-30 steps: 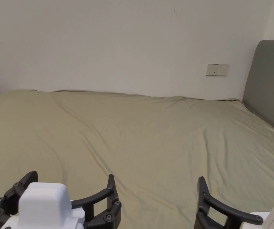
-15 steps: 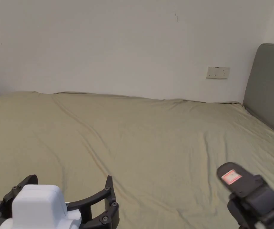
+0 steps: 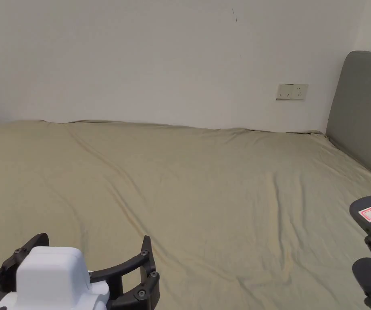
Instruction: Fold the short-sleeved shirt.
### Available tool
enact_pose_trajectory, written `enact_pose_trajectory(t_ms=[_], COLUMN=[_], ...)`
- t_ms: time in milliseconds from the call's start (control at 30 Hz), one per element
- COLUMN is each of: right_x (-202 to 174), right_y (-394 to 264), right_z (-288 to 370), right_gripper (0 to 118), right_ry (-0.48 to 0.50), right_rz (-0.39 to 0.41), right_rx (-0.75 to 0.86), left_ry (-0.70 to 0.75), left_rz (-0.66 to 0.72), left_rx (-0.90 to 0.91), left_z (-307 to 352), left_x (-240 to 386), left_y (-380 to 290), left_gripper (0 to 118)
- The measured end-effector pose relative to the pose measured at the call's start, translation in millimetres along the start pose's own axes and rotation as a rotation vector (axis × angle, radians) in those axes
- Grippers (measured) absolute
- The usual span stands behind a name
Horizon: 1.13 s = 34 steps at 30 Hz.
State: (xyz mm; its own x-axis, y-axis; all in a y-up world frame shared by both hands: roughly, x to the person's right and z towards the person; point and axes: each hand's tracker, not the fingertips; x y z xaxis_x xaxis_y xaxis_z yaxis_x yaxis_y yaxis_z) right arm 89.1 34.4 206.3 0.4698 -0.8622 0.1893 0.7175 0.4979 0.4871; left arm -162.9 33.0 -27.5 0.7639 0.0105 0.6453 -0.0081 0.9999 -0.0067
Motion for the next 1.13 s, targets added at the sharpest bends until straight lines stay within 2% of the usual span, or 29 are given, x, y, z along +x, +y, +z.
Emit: enact_pose_trajectory(t_ms=[67, 133, 167, 267, 333, 433, 567, 600, 667, 767, 867, 900, 1000, 1067, 1133], right_x=[-8, -14, -17, -29, -34, -37, -37, -35, -37, -41, -43, -45, -52, -55, -55], right_y=[-2, -2, -1, -8, -8, -11, -16, -19, -22, -24, -31, -35, -48, -56, -61], right_z=[0, -1, 0, 0, -2, -3, -8, -7, -6, -4, -2, -2, -5, -9, -11], right_gripper=[118, 118, 118, 118, 118, 118, 118, 118, 118, 118, 118, 118, 118, 118, 118], right_ry=[0.017, 0.056, 0.037, 0.009, 0.011, 0.039, -0.001, -0.037, -0.026, 0.008, 0.037, 0.032, -0.115, -0.207, -0.232], right_rz=[0.078, 0.051, 0.068, 0.223, 0.306, 0.318, 0.346, 0.344, 0.339, 0.385, 0.492, 0.569, 0.785, 0.866, 0.900], right_rx=[-0.006, -0.079, -0.094, -0.056, -0.105, -0.076, -0.086, -0.095, -0.074, -0.057, 0.004, 0.035, 0.092, 0.124, 0.140], left_ry=[-0.001, -0.001, -0.001, 0.001, 0.003, 0.010, 0.008, 0.008, 0.009, 0.008, 0.010, 0.010, 0.009, 0.009, 0.005], left_rz=[-0.009, -0.013, -0.012, -0.008, -0.010, -0.013, -0.008, -0.009, -0.010, -0.004, -0.001, 0.000, -0.002, -0.001, 0.003], left_rx=[0.002, 0.003, 0.003, 0.000, -0.003, -0.005, -0.007, -0.007, -0.007, -0.008, -0.010, -0.011, -0.013, -0.010, -0.010], left_z=[0, 0, 0, -1, -1, -1, 0, 0, -1, -1, -1, -1, -1, -1, -1], left_x=[1, 1, 1, 1, 0, 0, 0, 0, 0, 0, 0, 0, 0, 0, 0], left_y=[1, 1, 1, 0, 0, -1, -1, -1, -1, -1, 0, -1, -1, -1, -1], left_gripper=[118, 118, 118, 118, 118, 118, 118, 118, 118, 118, 118, 118, 118, 118, 118])
